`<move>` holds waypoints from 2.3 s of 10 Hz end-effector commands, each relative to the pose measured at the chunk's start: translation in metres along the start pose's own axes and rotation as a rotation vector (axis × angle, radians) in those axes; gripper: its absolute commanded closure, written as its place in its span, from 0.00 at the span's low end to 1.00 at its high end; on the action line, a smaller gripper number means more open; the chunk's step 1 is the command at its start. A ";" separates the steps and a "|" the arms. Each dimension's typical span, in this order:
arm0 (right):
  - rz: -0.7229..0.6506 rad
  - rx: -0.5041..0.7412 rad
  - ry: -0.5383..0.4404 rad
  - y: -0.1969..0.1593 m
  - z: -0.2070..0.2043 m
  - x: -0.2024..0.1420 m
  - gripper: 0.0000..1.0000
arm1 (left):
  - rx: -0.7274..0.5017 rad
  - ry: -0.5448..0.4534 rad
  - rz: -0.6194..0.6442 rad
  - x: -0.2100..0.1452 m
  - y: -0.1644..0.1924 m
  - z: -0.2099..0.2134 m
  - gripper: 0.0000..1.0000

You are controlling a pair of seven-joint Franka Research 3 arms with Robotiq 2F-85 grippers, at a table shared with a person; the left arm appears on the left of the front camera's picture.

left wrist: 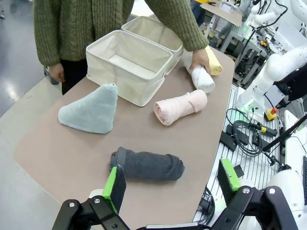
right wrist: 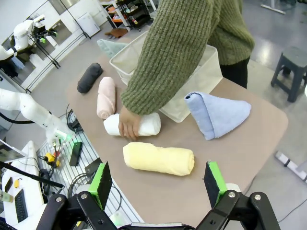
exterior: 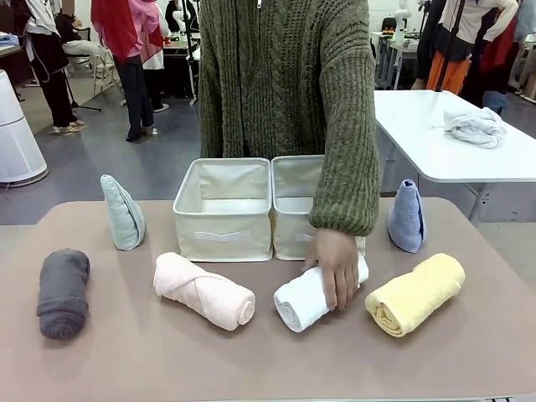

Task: Sort the towels based on their folding style.
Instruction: Pick up one triangle-folded towel and place it in the left Fabric basket.

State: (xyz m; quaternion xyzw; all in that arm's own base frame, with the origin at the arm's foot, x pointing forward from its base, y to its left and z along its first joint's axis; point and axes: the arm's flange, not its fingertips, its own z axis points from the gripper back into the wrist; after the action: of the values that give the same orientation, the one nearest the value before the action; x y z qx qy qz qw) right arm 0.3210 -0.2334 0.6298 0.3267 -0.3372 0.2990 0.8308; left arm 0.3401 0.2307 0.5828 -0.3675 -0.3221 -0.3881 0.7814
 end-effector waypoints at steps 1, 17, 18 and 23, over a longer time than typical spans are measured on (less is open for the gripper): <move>0.013 0.008 -0.004 -0.001 0.000 -0.001 0.00 | -0.006 -0.009 -0.015 0.001 -0.002 0.001 0.00; 0.013 0.008 -0.004 -0.001 0.000 -0.001 0.00 | 0.398 0.322 0.180 0.116 -0.026 -0.068 0.00; 0.013 0.008 -0.004 -0.001 0.000 -0.001 0.00 | 0.501 0.477 0.226 0.158 -0.028 -0.111 0.00; 0.013 0.008 -0.004 -0.001 0.000 -0.001 0.00 | 0.806 0.880 0.480 0.224 -0.009 -0.274 0.00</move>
State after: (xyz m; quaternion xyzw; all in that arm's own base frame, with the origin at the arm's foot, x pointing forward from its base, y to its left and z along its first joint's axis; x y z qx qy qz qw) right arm 0.3214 -0.2331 0.6293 0.3260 -0.3346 0.2989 0.8322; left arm 0.4829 -0.0806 0.6002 0.1121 -0.0912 -0.1993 0.9692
